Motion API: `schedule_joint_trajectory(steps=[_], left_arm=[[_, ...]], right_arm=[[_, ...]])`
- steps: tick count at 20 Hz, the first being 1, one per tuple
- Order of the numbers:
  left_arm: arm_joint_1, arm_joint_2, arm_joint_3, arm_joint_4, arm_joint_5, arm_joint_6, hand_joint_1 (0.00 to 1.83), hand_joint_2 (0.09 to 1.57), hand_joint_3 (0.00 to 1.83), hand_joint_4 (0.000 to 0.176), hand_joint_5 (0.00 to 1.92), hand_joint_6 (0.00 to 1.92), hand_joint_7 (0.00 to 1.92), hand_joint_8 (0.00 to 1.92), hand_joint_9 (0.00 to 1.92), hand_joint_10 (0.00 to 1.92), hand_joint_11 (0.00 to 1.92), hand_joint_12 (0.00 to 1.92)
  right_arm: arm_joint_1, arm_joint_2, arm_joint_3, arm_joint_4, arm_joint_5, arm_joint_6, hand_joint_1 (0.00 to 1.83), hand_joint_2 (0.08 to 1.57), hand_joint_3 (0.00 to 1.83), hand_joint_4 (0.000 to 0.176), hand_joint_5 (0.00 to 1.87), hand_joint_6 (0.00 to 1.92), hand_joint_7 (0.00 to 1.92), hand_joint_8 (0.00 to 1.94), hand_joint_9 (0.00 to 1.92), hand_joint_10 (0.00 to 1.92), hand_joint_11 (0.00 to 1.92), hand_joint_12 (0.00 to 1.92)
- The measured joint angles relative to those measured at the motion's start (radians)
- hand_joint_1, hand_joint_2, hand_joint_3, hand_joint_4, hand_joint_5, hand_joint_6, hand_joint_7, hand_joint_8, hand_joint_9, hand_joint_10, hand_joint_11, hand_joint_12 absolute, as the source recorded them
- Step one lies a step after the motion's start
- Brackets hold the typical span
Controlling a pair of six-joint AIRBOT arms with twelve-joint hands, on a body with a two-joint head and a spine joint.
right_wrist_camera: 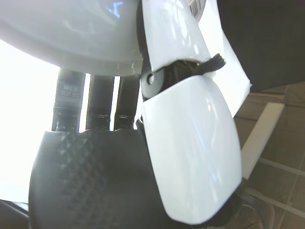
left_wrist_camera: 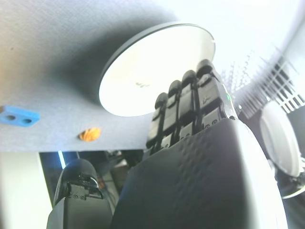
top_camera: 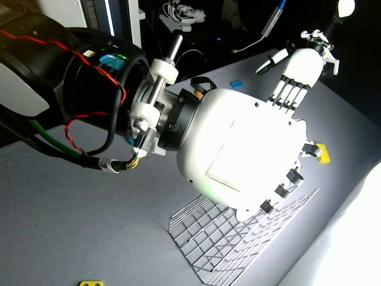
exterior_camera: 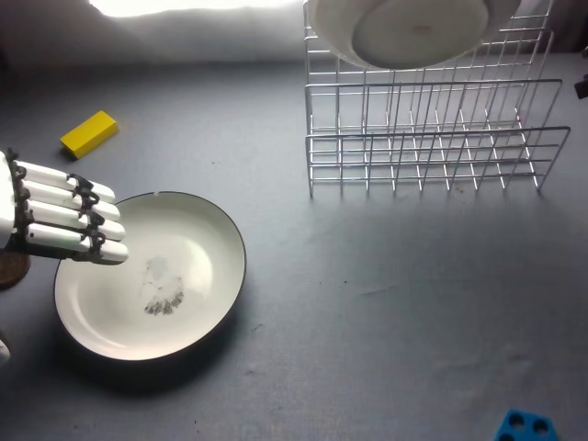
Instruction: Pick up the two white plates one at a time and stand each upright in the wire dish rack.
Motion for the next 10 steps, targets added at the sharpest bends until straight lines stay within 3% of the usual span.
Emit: schedule_joint_trajectory(steps=[3, 5, 10], left_arm=[[0.007, -0.009, 0.005, -0.003, 0.006, 0.003, 0.00, 1.04, 0.00, 0.000, 0.04, 0.01, 0.05, 0.01, 0.02, 0.01, 0.00, 0.00], [0.022, -0.023, 0.026, 0.004, 0.015, 0.010, 0.00, 1.03, 0.00, 0.000, 0.02, 0.00, 0.03, 0.00, 0.00, 0.00, 0.00, 0.00], [0.027, -0.029, 0.043, 0.001, 0.032, 0.023, 0.00, 1.04, 0.00, 0.000, 0.02, 0.00, 0.03, 0.00, 0.00, 0.00, 0.00, 0.00]], right_arm=[[0.000, -0.002, 0.018, -0.051, 0.000, 0.010, 1.50, 1.08, 0.00, 0.000, 0.94, 0.98, 1.01, 0.83, 0.97, 0.94, 0.90, 1.42], [-0.007, -0.002, 0.034, -0.153, 0.019, 0.076, 1.49, 1.10, 0.00, 0.000, 0.92, 1.02, 0.98, 0.90, 0.93, 0.99, 0.89, 1.44], [-0.031, -0.002, 0.058, -0.314, 0.046, 0.170, 1.50, 1.09, 0.00, 0.000, 0.94, 0.99, 1.00, 0.85, 0.96, 0.96, 0.90, 1.43]])
